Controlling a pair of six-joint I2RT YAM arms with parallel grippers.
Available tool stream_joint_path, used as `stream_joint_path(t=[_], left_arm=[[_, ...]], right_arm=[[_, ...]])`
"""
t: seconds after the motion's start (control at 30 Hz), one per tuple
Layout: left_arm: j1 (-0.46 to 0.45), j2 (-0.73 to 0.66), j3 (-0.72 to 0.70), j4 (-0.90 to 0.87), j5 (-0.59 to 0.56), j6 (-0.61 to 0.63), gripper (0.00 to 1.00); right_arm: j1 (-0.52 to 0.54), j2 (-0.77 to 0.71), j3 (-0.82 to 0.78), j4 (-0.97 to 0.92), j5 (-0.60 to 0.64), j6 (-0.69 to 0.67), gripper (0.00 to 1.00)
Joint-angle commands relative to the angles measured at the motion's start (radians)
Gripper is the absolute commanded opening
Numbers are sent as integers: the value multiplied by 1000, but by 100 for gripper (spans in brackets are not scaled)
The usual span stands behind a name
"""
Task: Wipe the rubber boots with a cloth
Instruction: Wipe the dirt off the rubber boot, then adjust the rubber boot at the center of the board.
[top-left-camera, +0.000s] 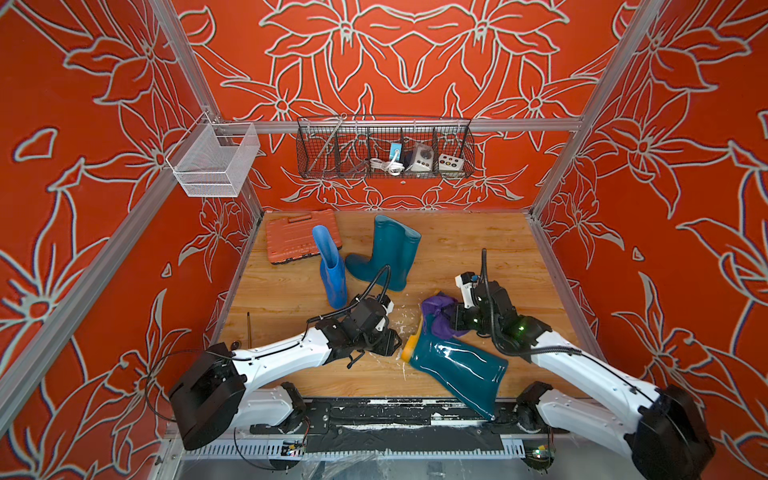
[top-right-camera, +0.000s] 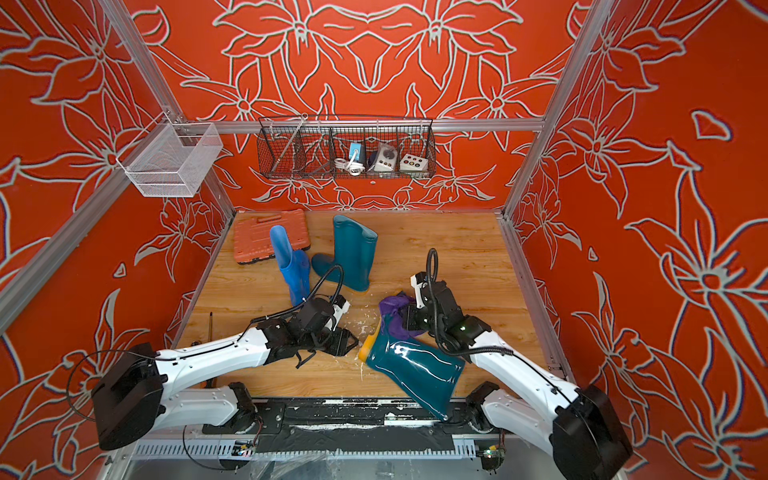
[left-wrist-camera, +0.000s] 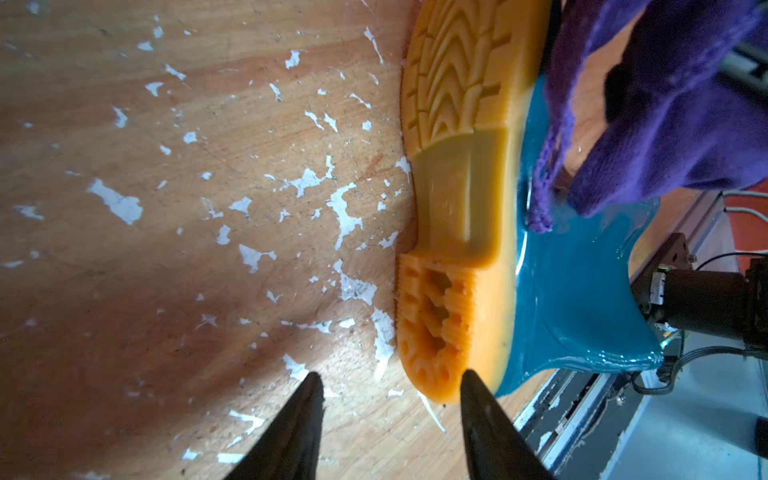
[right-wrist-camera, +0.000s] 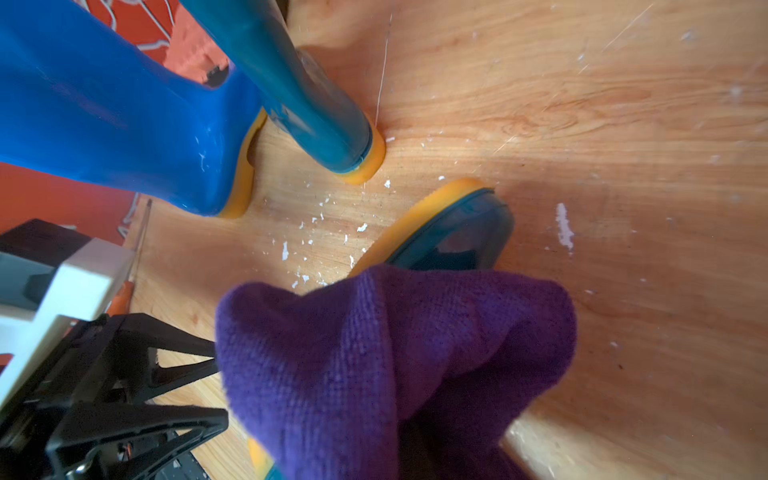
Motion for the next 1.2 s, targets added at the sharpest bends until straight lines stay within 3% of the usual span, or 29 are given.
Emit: stream_joint_path(t=[0.0, 0.17, 0.33, 0.5, 0.7, 0.9, 1.0, 1.17], left_arm=[[-20, 35, 40, 35, 26, 3, 53], [-51, 80, 54, 86, 47, 21, 54], [-82, 163, 70, 132, 56, 1, 54], [-94, 163, 67, 101, 7, -7, 54], [-120, 48, 65, 5, -116, 108, 54], [-331, 43, 137, -58, -252, 388, 58], [-461, 158, 217, -89, -280, 485, 59], [-633, 463, 440, -167, -357, 591, 59]], right_arm=[[8, 59, -39, 70, -143, 24, 0], [166, 77, -128, 164, -76, 93, 0], [170, 164, -48, 121, -69, 21, 0], [-15, 187, 35, 11, -129, -53, 0], [-255, 92, 49, -177, -118, -158, 0], [-380, -68, 18, -256, -51, -140, 0], [-393, -133, 2, -276, -2, -122, 0], [-414, -205, -23, -299, 53, -115, 0]])
